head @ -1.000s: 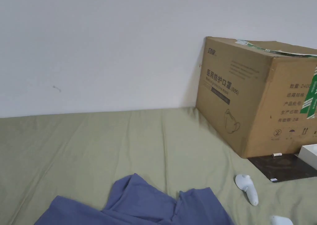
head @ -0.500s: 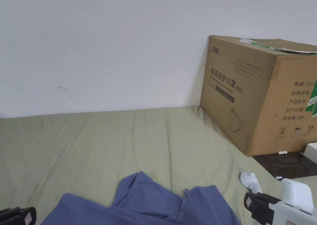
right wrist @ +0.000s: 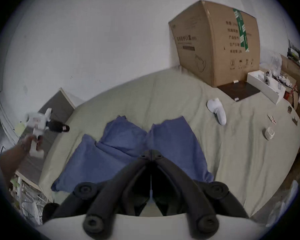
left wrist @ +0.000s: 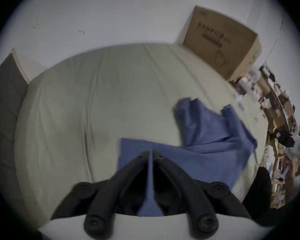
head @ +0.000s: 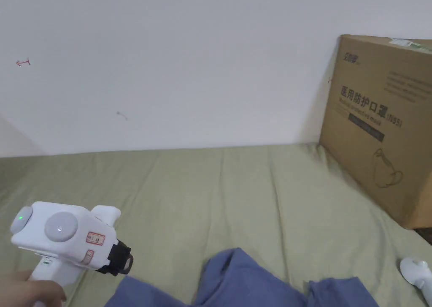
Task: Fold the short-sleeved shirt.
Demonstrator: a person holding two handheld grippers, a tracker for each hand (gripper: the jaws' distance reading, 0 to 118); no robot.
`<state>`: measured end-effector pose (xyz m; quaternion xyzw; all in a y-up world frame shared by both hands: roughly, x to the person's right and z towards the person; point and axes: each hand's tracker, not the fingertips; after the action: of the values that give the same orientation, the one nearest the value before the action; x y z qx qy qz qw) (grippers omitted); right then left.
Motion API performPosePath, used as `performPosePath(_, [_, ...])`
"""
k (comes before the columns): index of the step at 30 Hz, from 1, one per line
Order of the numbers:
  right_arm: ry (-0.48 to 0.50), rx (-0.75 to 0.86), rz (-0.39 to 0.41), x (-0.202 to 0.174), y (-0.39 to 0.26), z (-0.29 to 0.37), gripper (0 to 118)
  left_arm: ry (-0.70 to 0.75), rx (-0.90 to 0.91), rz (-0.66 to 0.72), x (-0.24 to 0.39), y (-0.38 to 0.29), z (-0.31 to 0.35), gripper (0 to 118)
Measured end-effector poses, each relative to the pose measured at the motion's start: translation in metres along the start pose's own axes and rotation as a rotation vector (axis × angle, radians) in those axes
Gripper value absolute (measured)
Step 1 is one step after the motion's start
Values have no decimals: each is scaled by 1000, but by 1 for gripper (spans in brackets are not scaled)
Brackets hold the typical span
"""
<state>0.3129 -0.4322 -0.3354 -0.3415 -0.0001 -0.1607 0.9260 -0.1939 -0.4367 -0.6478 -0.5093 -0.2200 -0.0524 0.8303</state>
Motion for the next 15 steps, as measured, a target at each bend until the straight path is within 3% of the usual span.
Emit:
performPosePath(1, [-14,-30,-10,2,-2,-9,0,27,-56,17,-14,6,-20,80])
performPosePath(2, [-13,-50,-25,4,-3,-16,0,30,-117,45,-16,6,-37,118])
performPosePath(6, [19,-105,-81,12,-6,-41,0,57,-170,27,-33,2,-92,112])
performPosePath(10, [-18,-134,-71,17,-7,-53,0,46,-230,-17,-24,-14,-122,114])
performPosePath(12, [-35,-139,-62,23,-8,-55,0,79,-184,-59,-10,-20,-113,107])
performPosePath(13, [-40,-139,-60,27,-9,-54,0,76,-165,-44,-6,-19,-105,94])
performPosePath(14, [-50,-138,-57,32,-9,-54,0,88,-147,-65,-3,-19,-98,69])
performPosePath(15, [-59,-137,-55,35,-9,-53,0,97,-120,-112,2,-21,-83,30])
